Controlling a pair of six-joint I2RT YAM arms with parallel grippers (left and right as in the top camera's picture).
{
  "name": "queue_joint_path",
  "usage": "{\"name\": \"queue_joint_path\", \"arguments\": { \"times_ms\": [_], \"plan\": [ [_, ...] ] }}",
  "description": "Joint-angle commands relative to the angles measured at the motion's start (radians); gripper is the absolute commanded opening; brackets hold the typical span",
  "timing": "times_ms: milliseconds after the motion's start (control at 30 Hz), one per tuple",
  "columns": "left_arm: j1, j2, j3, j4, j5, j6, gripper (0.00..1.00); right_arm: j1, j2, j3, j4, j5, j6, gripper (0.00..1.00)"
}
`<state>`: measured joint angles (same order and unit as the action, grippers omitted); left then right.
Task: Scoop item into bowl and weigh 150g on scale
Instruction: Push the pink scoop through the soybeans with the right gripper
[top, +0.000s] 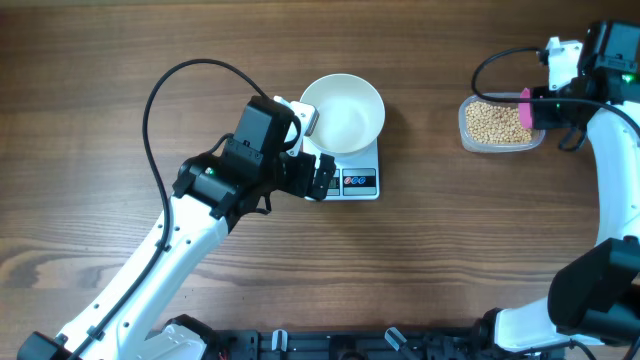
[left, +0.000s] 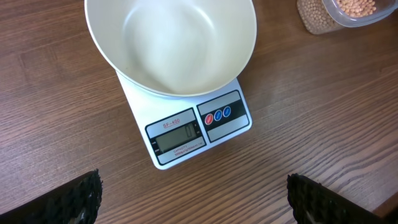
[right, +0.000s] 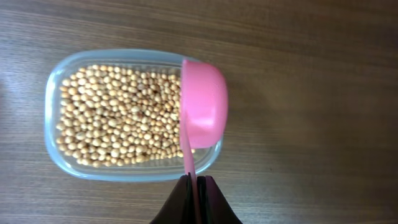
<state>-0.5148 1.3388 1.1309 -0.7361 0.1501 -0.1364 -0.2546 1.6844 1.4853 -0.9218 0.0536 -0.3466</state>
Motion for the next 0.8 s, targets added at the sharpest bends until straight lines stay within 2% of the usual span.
{"name": "queue_joint_path", "arguments": {
  "times_ms": [0,300,400,767],
  "plan": [
    [0.007,-0.003,0.015,0.003,-0.010,-0.005,1.00,-0.008,0.013,-0.006,0.009,-0.027,-0.019,0.04],
    [0.007,-0.003,0.015,0.003,-0.010,-0.005,1.00,-0.012,0.077,-0.006,0.008,-0.003,-0.018,0.04],
    [0.007,-0.003,0.015,0.003,-0.010,-0.005,1.00,-0.012,0.086,-0.006,0.000,-0.092,-0.019,0.04],
    [0.007,-0.003,0.015,0.003,-0.010,-0.005,1.00,-0.012,0.087,-0.006,-0.041,-0.187,-0.017,0.04]
  ]
}}
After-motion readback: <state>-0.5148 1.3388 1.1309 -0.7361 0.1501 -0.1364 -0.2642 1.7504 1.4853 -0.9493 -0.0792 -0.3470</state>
